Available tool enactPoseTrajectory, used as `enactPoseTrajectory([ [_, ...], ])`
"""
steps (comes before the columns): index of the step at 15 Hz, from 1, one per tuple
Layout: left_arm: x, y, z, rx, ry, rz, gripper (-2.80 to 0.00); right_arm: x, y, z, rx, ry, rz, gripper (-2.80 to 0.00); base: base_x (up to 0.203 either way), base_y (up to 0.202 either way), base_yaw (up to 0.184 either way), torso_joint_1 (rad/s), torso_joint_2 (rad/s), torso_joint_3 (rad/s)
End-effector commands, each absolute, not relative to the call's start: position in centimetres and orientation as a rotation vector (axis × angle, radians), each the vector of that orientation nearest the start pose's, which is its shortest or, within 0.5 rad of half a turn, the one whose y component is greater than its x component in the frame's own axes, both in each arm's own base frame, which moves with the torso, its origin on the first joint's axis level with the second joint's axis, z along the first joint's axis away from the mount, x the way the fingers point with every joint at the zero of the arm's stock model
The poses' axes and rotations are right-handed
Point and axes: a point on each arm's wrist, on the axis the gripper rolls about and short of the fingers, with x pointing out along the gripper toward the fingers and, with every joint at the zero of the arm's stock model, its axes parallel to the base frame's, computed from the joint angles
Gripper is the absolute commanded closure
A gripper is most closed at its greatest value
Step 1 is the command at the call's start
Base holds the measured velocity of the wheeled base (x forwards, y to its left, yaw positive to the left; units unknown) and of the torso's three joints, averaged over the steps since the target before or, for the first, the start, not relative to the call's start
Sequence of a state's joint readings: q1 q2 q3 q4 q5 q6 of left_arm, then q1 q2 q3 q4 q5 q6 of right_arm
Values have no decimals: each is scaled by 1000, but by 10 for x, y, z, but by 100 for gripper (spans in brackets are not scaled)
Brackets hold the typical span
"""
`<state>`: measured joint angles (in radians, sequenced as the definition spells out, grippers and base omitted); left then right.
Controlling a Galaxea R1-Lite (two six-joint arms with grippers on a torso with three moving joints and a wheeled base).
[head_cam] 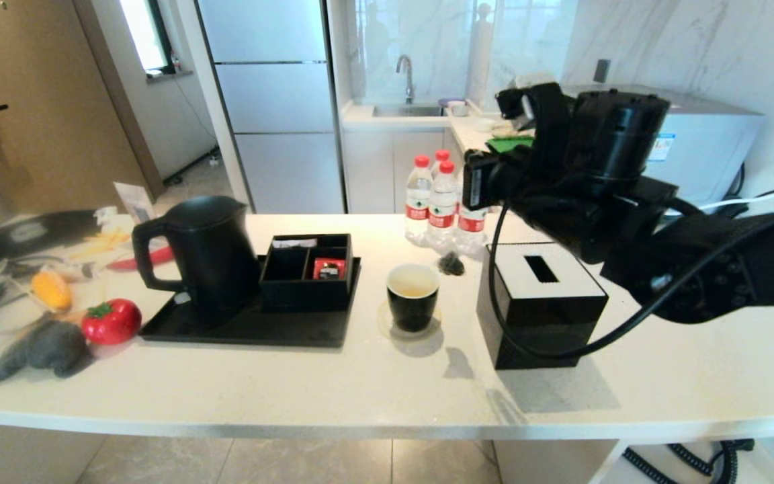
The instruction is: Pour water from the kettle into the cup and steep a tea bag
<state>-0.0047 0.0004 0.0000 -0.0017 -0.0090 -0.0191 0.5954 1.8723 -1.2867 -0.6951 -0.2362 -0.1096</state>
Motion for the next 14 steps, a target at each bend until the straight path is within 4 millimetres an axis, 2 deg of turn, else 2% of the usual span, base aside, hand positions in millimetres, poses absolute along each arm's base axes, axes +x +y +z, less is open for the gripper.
enactPoseTrajectory([
  [1,-23,0,76,-19,-1,-14,0,312,191,286,-45,-168,317,0,0,0,0,0,0,0],
  [7,-23,0,76,-20,-1,-14,0,307,137,318,-38,-214,189,0,0,0,0,0,0,0],
  [9,-23,0,76,-20,-1,-14,0,308,122,321,-40,-221,148,0,0,0,0,0,0,0],
  [11,-23,0,76,-19,-1,-14,0,305,114,323,-44,-215,132,0,0,0,0,0,0,0],
  [14,-23,0,76,-19,-1,-14,0,301,109,310,-57,-178,123,0,0,0,0,0,0,0],
])
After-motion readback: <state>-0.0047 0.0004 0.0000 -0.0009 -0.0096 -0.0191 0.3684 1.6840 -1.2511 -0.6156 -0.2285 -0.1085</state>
